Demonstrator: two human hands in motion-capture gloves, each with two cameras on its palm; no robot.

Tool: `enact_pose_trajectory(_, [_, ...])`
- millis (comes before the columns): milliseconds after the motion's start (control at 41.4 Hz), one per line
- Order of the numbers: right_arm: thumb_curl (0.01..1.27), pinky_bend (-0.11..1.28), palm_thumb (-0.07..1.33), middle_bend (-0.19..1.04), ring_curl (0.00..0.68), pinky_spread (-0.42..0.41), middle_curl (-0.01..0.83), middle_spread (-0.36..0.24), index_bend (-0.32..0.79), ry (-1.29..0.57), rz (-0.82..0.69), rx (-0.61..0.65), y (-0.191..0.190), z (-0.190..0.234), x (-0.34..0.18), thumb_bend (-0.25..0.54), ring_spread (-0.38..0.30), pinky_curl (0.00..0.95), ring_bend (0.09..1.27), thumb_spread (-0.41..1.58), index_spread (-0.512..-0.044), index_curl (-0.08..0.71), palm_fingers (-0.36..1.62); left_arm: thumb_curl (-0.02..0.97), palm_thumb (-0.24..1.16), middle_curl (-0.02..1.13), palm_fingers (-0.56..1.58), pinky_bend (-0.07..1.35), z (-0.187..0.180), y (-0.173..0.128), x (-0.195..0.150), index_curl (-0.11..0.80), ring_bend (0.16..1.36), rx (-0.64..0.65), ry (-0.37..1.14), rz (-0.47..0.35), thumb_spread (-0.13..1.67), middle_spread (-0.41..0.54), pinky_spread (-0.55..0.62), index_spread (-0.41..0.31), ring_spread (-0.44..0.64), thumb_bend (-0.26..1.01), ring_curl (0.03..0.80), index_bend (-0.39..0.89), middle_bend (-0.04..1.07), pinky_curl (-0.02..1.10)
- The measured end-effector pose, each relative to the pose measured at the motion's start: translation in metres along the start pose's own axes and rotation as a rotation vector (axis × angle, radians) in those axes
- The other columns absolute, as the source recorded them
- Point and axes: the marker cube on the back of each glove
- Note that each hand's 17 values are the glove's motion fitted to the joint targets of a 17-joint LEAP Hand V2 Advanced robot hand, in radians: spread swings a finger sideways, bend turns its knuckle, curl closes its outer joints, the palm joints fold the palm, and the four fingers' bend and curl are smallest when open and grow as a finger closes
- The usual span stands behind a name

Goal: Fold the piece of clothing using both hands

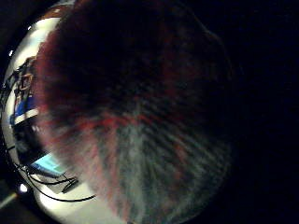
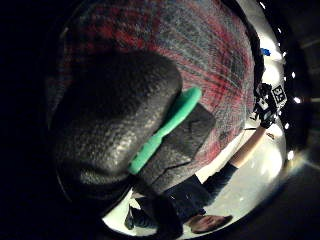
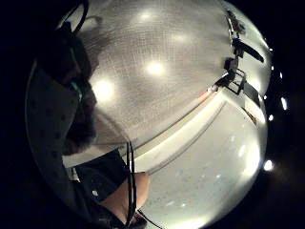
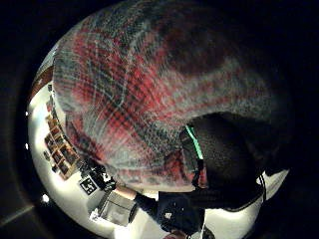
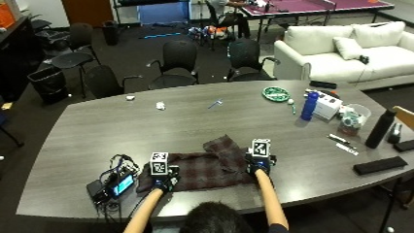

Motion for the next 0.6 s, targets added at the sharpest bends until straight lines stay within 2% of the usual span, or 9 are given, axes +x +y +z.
enact_pose_trajectory(24, [0.33,0.94,0.48,0.27,0.419,-0.025,0.375,0.047,-0.04,0.012,0.005,0.014,0.000,0.000,-0.001,0.024,-0.032,0.410,0.76,1.27,-0.252,0.027,0.59,0.295,0.00,0.26,0.09,0.31,0.000,0.000,0.000,0.454,0.48,-0.001,0.001,0.001,1.19,0.198,0.36,-0.079,0.34,-0.06,0.383,0.16,0.12,0.34])
enact_pose_trajectory(72, [0.34,0.98,0.54,0.29,0.433,-0.140,0.388,0.007,0.03,0.029,0.001,0.039,-0.001,0.000,-0.004,0.049,-0.089,0.421,0.79,1.26,-0.236,0.041,0.82,0.287,-0.02,0.25,0.07,0.31,0.000,-0.001,0.001,0.444,0.48,-0.007,-0.001,0.002,1.18,0.208,0.38,-0.075,0.37,-0.05,0.374,0.15,0.13,0.34])
enact_pose_trajectory(121, [0.35,0.95,0.57,0.30,0.422,-0.184,0.397,-0.025,0.07,0.036,-0.035,0.034,0.001,0.001,-0.007,0.052,-0.113,0.407,0.77,1.25,-0.232,0.056,0.88,0.280,-0.03,0.25,0.07,0.32,0.001,0.000,0.001,0.438,0.48,-0.046,-0.007,-0.006,1.17,0.216,0.39,-0.072,0.39,-0.05,0.369,0.16,0.14,0.34])
enact_pose_trajectory(217, [0.36,0.85,0.67,0.42,0.418,-0.243,0.446,-0.096,0.14,0.045,-0.113,0.038,0.003,0.003,-0.006,0.077,-0.162,0.392,0.71,1.21,-0.228,0.106,1.11,0.266,-0.03,0.25,0.02,0.35,0.001,0.004,0.002,0.407,0.50,-0.101,0.004,-0.002,1.17,0.228,0.41,-0.064,0.42,-0.04,0.362,0.12,0.17,0.35])
enact_pose_trajectory(290, [0.36,0.83,0.71,0.42,0.422,-0.267,0.456,-0.123,0.14,0.049,-0.101,0.054,0.002,0.002,0.003,0.073,-0.183,0.401,0.67,1.19,-0.226,0.137,1.14,0.258,-0.03,0.26,-0.03,0.38,-0.001,0.006,0.003,0.377,0.52,-0.120,0.026,-0.001,1.16,0.241,0.42,-0.058,0.44,-0.04,0.361,0.09,0.18,0.35])
enact_pose_trajectory(314, [0.36,0.81,0.73,0.43,0.427,-0.280,0.464,-0.135,0.17,0.048,-0.092,0.063,0.001,0.002,0.008,0.077,-0.195,0.397,0.68,1.17,-0.234,0.158,1.21,0.255,-0.03,0.26,-0.05,0.39,-0.002,0.008,0.003,0.366,0.52,-0.127,0.033,-0.008,1.16,0.247,0.43,-0.059,0.46,-0.04,0.357,0.08,0.18,0.35])
enact_pose_trajectory(411, [0.37,0.77,0.80,0.43,0.431,-0.303,0.476,-0.167,0.20,0.070,-0.023,0.167,-0.007,-0.007,0.031,0.078,-0.225,0.395,0.67,1.11,-0.241,0.211,1.28,0.256,-0.01,0.26,-0.07,0.40,-0.008,0.014,0.007,0.329,0.54,-0.119,0.081,0.001,1.16,0.261,0.44,-0.056,0.48,-0.02,0.353,0.07,0.18,0.35])
enact_pose_trajectory(483, [0.38,0.75,0.83,0.42,0.433,-0.318,0.480,-0.186,0.20,0.087,0.034,0.258,-0.014,-0.019,0.056,0.068,-0.236,0.394,0.66,1.07,-0.245,0.240,1.30,0.262,0.03,0.26,-0.03,0.40,-0.013,0.018,0.014,0.326,0.55,-0.112,0.108,0.039,1.17,0.259,0.43,-0.051,0.47,0.00,0.349,0.13,0.18,0.35])
enact_pose_trajectory(604, [0.38,0.73,0.87,0.42,0.432,-0.327,0.487,-0.200,0.19,0.113,0.190,0.332,-0.007,-0.048,0.108,0.046,-0.251,0.396,0.65,1.02,-0.250,0.280,1.31,0.268,0.09,0.27,0.10,0.33,-0.014,0.022,0.027,0.367,0.53,-0.133,0.118,0.128,1.21,0.219,0.42,-0.055,0.44,0.01,0.333,0.25,0.19,0.33])
